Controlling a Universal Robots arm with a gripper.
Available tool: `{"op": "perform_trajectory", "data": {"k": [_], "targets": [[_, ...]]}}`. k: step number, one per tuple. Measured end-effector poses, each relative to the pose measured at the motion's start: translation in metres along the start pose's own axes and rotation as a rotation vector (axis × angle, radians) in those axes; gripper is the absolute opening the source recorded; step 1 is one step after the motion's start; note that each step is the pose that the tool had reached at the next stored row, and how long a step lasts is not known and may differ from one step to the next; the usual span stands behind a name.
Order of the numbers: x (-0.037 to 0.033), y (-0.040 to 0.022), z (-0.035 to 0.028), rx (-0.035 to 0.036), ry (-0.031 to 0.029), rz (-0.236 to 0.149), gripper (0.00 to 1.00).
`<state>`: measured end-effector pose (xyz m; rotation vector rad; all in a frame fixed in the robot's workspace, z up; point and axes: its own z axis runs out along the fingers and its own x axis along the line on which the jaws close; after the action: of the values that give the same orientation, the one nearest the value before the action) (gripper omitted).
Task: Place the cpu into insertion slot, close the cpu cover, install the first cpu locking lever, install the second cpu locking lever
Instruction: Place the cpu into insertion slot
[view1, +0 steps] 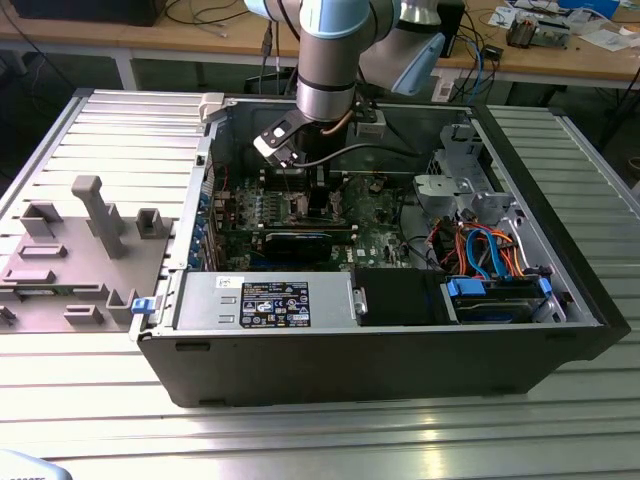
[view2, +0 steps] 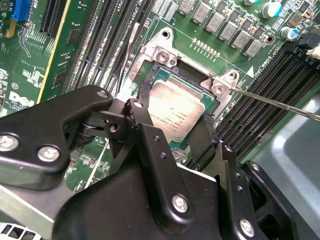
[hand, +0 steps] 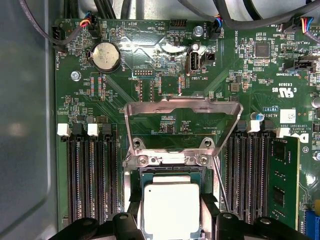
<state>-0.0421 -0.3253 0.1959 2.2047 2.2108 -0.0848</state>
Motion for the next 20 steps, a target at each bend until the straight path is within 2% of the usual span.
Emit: {"op": "perform_trajectory", "data": {"k": [3,4,5,10,12,15,18,19,20], "targets": [[-0.0001,0.0,0.0001,-0.0002,-0.0005,0.0,0.56],[0.0001,0.0001,0.0004,-0.0008,0.001,0.0,0.56],[0.0001,0.0001,0.0003,-0.0005,0.0009,0.0,0.62],[0.0,0.0001,-0.0002,0.0,0.0,0.0,0.62],[-0.0001,0.0001,-0.0025,0.0,0.0001,0.0,0.62],[-0.0006,-0.0002,-0.0113,-0.0001,0.0001,0.0,0.62],[-0.0005,-0.0003,-0.0159,0.0,0.0,0.0,0.62],[-0.0004,-0.0003,-0.0171,-0.0001,-0.0001,-0.001,0.6],[-0.0004,-0.0002,-0.0176,-0.0001,0.0,-0.001,0.54]]}}
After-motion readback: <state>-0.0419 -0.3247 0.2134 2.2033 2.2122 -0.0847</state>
